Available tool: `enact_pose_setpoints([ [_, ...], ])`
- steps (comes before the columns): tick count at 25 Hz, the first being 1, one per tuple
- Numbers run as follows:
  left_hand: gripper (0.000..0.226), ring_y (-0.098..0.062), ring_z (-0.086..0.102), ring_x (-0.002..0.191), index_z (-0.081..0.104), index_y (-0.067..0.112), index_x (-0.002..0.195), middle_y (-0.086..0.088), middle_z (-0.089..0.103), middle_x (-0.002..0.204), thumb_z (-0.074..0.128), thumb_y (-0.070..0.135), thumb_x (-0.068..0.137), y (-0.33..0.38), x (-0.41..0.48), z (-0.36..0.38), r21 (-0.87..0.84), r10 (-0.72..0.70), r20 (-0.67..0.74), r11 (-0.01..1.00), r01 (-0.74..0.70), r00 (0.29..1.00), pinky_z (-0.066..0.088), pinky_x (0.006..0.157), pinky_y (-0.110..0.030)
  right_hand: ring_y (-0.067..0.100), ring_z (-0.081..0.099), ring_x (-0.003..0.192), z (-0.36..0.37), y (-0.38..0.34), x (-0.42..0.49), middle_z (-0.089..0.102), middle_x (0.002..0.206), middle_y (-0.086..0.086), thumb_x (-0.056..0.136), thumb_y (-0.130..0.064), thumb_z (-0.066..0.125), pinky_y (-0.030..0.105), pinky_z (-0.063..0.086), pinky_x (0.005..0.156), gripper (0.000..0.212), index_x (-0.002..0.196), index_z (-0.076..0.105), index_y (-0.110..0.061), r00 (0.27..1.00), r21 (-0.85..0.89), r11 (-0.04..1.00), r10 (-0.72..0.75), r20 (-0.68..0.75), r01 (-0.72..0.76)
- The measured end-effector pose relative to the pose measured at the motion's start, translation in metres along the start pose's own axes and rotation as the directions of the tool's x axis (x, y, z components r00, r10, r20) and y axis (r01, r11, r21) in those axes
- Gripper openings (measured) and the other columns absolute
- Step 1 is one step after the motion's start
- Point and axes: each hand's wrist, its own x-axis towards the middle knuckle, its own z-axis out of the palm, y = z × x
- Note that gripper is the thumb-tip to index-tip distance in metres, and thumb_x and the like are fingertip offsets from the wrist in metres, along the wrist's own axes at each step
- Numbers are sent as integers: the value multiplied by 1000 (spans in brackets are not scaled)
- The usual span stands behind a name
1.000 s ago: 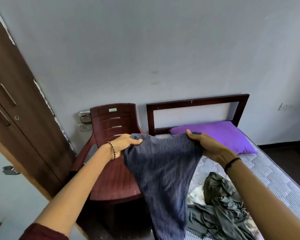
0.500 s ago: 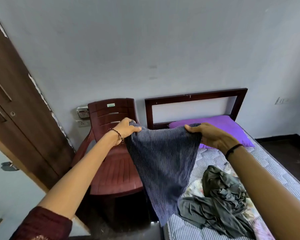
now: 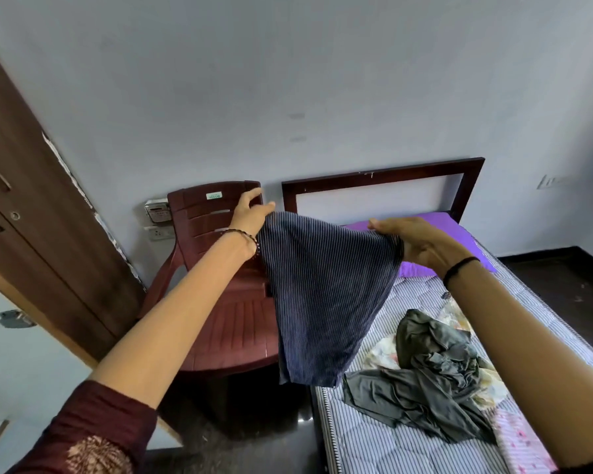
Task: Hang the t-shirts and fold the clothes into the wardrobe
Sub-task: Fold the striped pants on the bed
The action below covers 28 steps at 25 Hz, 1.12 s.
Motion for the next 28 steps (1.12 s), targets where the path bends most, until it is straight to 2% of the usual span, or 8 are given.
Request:
enact_pose_setpoints([
  [3,77,-20,61,77,38,40,141,-14,54,109,49,-17,90,8,-1,-8,-261,-42,161,962,83,986,55,79,-44,16,73,84,-11,-3,-1,77,93,7,88,-8,72,28,61,75,16,103,74,-2,991,74,993,-95,92,88],
  [6,84,-11,49,71,29,35,149,0,50,106,53,-17,87,7,-3,-12,198,80,130,975,-105,988,49,81,-38,14,69,79,-10,-4,0,77,76,3,90,5,67,18,60,71,9,95,73,1,990,-44,989,-138,23,139],
  [8,82,-13,53,80,28,31,149,-12,52,126,62,-9,85,0,3,-11,416,124,117,895,-162,985,47,82,-32,16,66,74,-9,-3,5,74,65,1,90,7,67,16,59,64,10,85,72,-1,992,-123,986,-121,-37,116],
  [11,87,-22,53,108,27,22,148,-7,47,128,74,-2,79,2,2,-5,346,29,-1,938,-27,1000,47,92,-34,19,67,78,-11,-4,4,76,73,6,88,-10,75,19,59,63,9,87,74,-1,997,-107,993,-62,-38,58],
  [14,88,-25,48,121,32,16,143,-13,43,134,82,0,72,11,7,-4,281,-17,-50,959,31,999,42,98,-35,12,73,94,-17,-9,-6,78,99,9,71,-24,83,21,54,85,38,100,76,-1,996,-48,996,-69,57,72],
  [18,51,-20,51,122,62,10,116,-15,57,122,72,-16,74,20,0,-4,-97,40,243,995,-17,969,49,91,-23,15,72,95,-20,-10,-16,76,101,12,61,-4,83,17,56,85,48,108,74,0,976,-47,979,-193,105,199],
  [23,40,-13,62,108,70,16,102,-2,69,106,70,-16,77,20,-5,-15,168,174,445,947,-273,878,56,86,-25,19,70,88,-16,-7,-23,71,100,17,81,16,71,23,61,82,39,119,68,5,968,29,967,-252,3,251],
  [28,35,-3,65,97,70,12,107,-1,70,107,65,-14,84,22,-5,-14,186,237,423,922,-340,875,56,79,-21,17,72,85,-12,-2,-22,71,99,14,92,7,66,24,61,73,21,109,72,-4,960,44,960,-276,-42,278],
])
